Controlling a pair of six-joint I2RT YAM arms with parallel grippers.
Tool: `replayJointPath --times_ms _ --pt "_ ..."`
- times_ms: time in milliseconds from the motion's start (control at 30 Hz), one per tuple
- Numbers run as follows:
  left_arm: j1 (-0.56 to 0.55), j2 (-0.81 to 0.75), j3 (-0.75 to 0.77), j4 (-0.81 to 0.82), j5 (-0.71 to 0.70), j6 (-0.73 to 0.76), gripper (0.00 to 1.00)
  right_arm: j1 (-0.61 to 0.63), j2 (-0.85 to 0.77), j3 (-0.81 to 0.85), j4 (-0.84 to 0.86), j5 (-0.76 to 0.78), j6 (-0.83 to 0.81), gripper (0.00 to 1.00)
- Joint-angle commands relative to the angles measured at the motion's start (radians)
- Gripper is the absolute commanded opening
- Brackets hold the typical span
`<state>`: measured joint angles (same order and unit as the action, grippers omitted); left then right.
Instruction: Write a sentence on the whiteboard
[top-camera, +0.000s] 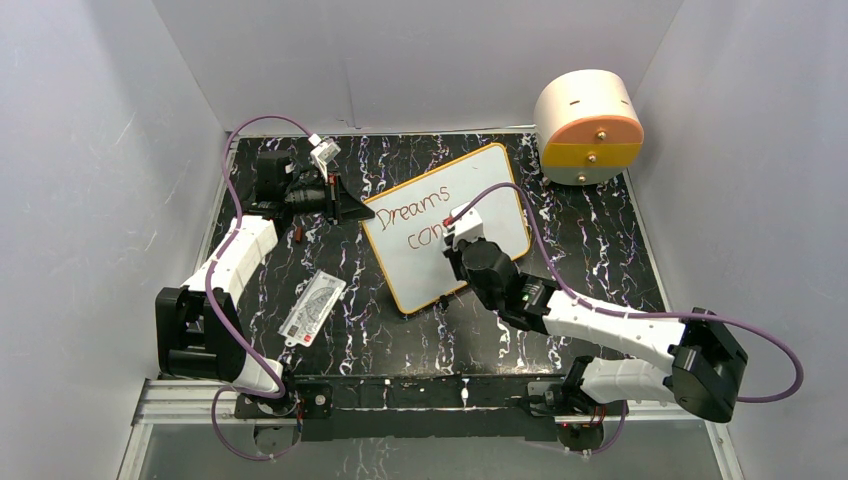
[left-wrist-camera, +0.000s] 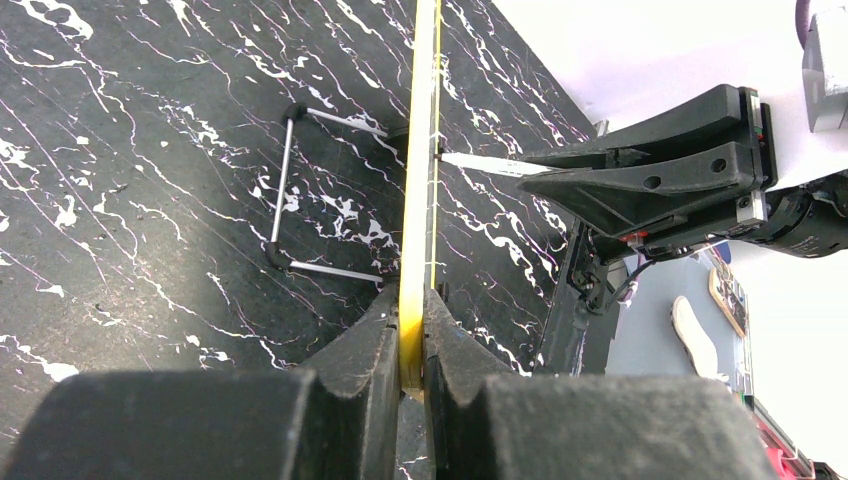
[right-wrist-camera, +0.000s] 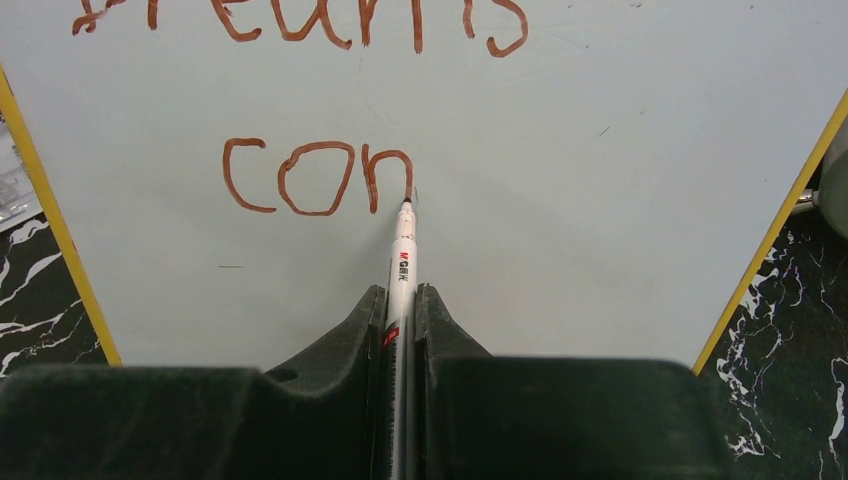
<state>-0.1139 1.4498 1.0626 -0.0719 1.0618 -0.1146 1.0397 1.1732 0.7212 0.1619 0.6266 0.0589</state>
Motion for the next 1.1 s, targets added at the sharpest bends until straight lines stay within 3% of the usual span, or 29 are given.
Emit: replayJointPath --times_ms 0,1067 --pt "-0.032 0.038 -0.020 -0.101 -0.080 0.054 0.00 -0.007 -0.025 -0.022 -0.013 -0.002 0.031 0.00" --pt "-0.032 0.037 -0.021 -0.106 -0.079 0.059 0.00 -0.016 0.020 0.046 0.118 0.003 -0.057 0.00"
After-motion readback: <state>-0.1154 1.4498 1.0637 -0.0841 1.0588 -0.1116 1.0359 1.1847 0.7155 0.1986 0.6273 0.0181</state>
